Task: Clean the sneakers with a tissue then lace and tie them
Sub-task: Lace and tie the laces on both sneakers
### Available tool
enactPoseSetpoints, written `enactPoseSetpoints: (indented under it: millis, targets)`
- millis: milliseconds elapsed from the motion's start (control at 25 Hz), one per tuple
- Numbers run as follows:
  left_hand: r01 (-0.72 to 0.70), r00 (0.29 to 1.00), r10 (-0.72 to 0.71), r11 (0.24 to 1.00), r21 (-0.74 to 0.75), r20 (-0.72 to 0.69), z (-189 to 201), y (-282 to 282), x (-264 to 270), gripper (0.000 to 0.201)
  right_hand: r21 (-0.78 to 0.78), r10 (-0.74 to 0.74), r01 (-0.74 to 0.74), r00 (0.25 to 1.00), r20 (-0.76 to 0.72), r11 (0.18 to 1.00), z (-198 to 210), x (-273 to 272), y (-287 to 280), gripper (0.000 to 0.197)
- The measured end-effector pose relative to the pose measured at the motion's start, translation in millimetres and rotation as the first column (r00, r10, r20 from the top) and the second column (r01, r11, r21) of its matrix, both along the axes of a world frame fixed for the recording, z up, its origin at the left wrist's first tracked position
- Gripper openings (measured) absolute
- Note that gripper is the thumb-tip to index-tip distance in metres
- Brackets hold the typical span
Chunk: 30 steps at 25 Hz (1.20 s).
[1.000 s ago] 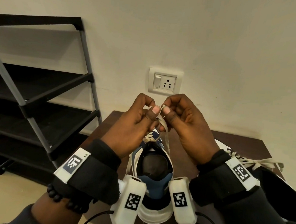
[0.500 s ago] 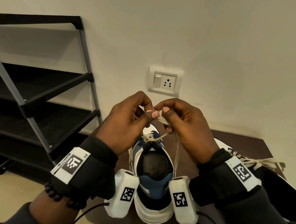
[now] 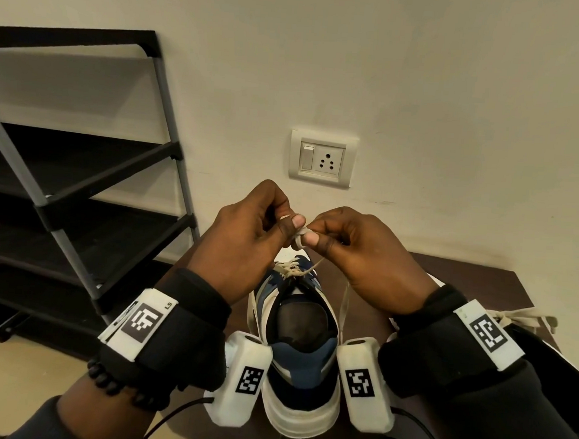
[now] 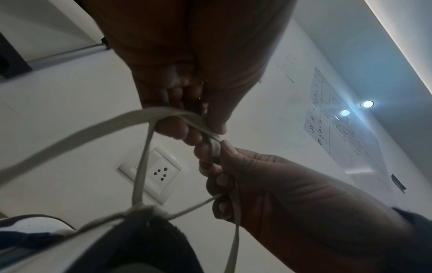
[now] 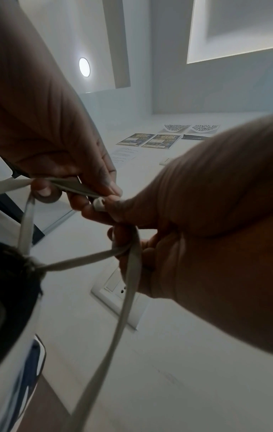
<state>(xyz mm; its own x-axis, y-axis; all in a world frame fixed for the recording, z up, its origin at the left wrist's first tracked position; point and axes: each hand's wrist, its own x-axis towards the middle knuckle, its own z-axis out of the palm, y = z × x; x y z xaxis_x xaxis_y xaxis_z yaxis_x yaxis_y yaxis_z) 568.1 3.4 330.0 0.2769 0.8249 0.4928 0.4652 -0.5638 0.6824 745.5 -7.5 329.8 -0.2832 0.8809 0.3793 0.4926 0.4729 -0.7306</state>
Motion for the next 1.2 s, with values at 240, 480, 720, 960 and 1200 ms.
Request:
enactPoseSetpoints:
  millis: [240, 480, 720, 960, 1200]
  targets:
    - [0.039, 0.987, -0.013, 0.986, -0.162, 0.159, 4.2, 0.9, -0.7, 0.017, -0.002, 0.001, -0.001, 0.999, -0.049, 1.000, -4.1, -1.9, -2.5, 0.017]
    - [0.211, 0.913, -0.054, 0.911, -0.355, 0.404, 9.4, 4.1, -1.8, 0.015, 0.417, -0.093, 0.042, 0.990, 0.103, 0.908, -1.1, -6.3, -4.8, 0.031]
    - [0.196, 0.934, -0.066, 0.917, -0.348, 0.352, 9.0, 1.6, -0.5, 0.021, 0.434, -0.071, 0.094, 0.995, -0.068, 0.896, -1.2, -6.4, -3.5, 0.014]
    - [-0.045, 0.995, 0.049, 0.998, -0.047, 0.087, -1.4, -3.0, 6.7, 0.013, 0.092, -0.053, 0.070, 0.983, -0.176, 0.993, -10.5, -6.3, -3.0, 0.004]
    - [-0.147, 0.986, 0.157, 0.978, 0.148, -0.058, -1.6, 1.8, 3.0, 0.014, 0.050, -0.057, 0.063, 0.991, -0.123, 0.997, -6.2, -10.8, -8.2, 0.005]
